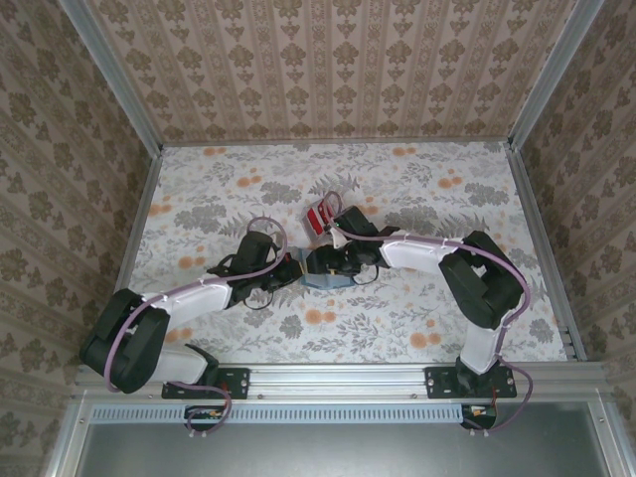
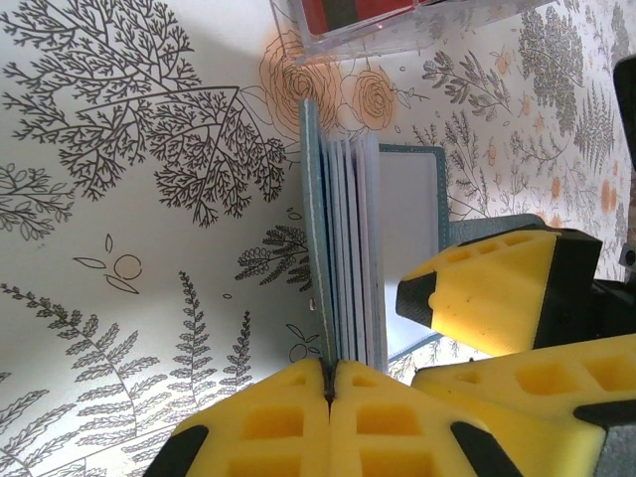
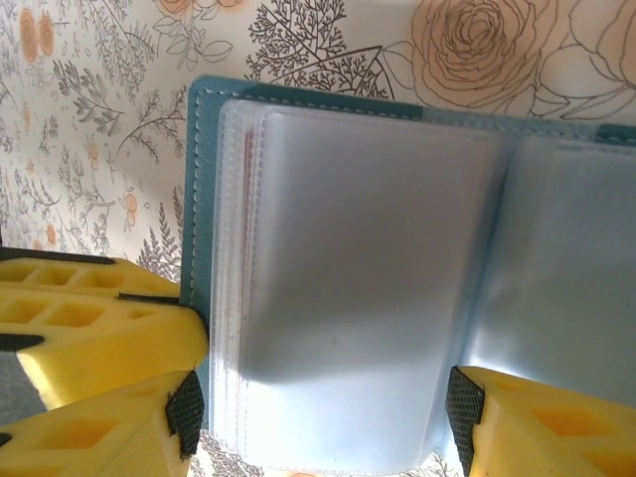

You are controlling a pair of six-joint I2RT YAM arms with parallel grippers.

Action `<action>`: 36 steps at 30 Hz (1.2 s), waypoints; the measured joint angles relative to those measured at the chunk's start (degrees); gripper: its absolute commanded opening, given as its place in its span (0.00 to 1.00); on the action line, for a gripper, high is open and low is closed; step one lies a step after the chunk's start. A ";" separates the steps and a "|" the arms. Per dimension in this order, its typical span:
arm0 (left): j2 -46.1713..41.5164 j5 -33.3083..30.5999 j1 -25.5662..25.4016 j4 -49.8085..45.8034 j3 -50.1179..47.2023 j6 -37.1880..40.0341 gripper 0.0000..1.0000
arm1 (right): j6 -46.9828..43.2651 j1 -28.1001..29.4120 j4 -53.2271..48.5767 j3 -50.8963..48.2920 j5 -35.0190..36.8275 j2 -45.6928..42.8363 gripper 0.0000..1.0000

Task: Put the credit cards into the card holder

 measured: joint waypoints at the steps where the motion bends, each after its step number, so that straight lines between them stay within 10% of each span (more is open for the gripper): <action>1: -0.02 0.00 0.00 0.00 0.00 0.02 0.00 | -0.04 0.00 0.02 0.26 0.00 0.44 0.65; 12: 0.00 -0.85 0.07 -0.83 -0.09 0.02 0.00 | -1.18 0.02 -1.68 0.52 2.99 3.02 0.43; 36: -2.29 -1.51 1.20 -1.90 -1.81 0.37 0.00 | -7.28 -6.38 -12.46 -1.29 15.28 -5.31 0.48</action>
